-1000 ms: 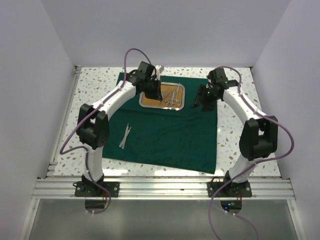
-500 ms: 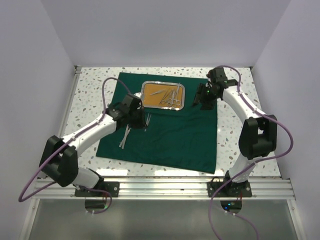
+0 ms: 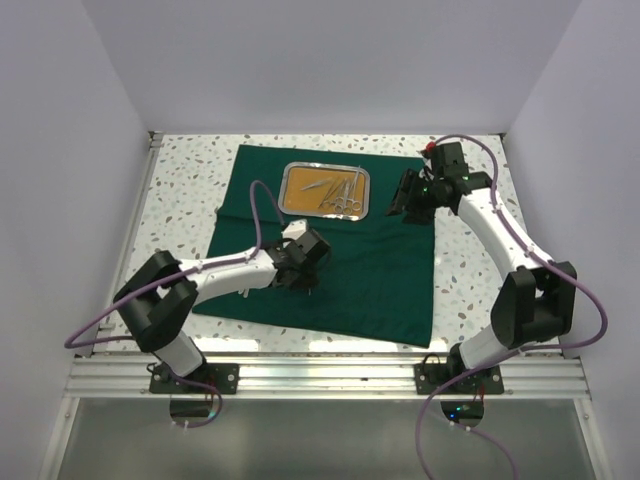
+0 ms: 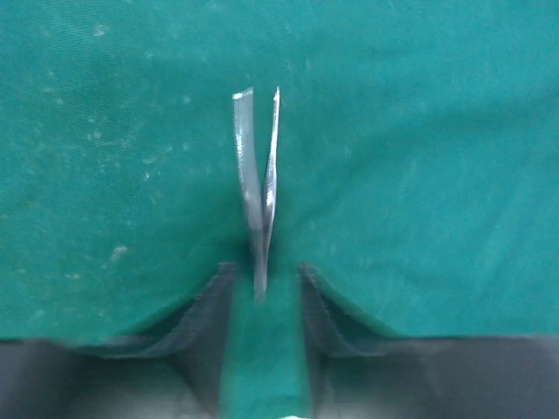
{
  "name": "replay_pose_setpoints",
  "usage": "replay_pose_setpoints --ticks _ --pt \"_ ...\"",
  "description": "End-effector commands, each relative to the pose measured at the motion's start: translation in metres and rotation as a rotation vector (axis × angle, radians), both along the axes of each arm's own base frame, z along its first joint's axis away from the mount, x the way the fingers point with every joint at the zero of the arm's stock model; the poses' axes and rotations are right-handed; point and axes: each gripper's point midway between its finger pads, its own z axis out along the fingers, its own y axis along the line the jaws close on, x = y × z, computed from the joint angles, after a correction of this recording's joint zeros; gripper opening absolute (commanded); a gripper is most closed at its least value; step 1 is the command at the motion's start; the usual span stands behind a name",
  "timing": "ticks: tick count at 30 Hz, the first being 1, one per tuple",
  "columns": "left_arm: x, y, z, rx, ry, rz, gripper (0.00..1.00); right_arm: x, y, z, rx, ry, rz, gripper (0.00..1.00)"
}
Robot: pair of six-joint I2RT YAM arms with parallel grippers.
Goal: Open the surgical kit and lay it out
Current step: Place the medical item in the surgical kit.
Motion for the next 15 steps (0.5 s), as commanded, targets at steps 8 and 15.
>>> replay_pose_setpoints --ticks 8,15 --pt "0.049 -0.022 0.12 0.004 -0.236 0.041 0.85 0.001 0.02 0.031 0.109 -0.06 0.019 0.57" --pt "0.158 -0.011 0.156 0.037 -0.385 -0.04 0.81 0.0 0.012 0.038 0.055 -0.056 0.013 0.56"
